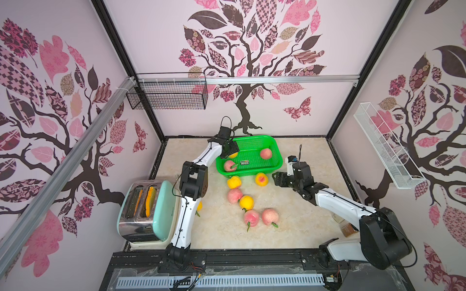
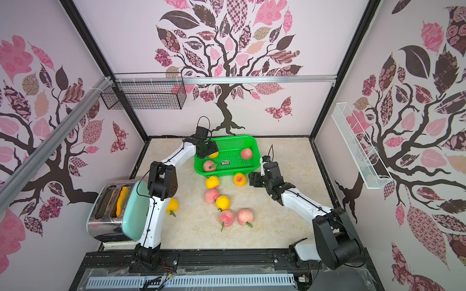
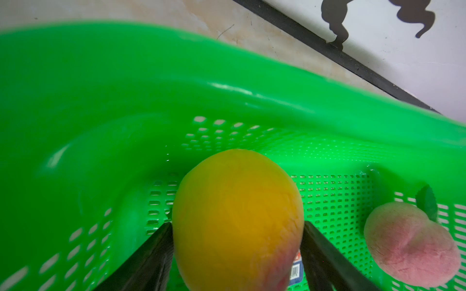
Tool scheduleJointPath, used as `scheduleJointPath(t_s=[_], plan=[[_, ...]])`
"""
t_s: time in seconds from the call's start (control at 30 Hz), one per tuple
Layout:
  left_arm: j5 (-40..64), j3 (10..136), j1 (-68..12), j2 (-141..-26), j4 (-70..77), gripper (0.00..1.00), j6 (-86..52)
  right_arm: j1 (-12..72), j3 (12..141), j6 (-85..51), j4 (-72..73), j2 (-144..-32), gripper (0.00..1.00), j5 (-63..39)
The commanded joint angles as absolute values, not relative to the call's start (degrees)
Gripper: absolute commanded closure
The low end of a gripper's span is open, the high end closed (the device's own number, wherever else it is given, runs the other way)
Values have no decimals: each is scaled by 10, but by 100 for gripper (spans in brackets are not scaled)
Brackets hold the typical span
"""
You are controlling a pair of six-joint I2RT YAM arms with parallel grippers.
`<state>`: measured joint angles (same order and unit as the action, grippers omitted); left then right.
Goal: Put the peaches into the basket
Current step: Place the peach in the basket.
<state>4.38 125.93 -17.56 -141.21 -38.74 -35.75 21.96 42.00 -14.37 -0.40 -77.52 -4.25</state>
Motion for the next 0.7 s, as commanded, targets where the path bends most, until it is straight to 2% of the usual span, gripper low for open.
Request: scheduleJointPath(t_s=[0.0, 0.67], plan=[[48, 1277, -177, -1434, -403, 20, -349, 224, 430, -147, -3, -780, 22, -40], [53, 1292, -178, -1418, -415, 12, -344, 224, 431, -149, -2, -783, 22, -43]])
